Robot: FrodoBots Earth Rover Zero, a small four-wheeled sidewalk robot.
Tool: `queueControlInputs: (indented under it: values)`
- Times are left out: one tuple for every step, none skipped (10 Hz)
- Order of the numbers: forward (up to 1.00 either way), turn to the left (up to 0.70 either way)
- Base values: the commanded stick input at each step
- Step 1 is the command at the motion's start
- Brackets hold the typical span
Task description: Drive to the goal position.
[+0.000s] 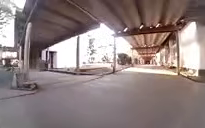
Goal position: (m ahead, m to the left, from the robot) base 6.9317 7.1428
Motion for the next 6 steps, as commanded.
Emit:
queueControlInputs:
  values:
    - [0.70,0.00]
    - [0.70,0.00]
    - [0.70,0.00]
    - [0.70,0.00]
    - [0.70,0.00]
    - [0.70,0.00]
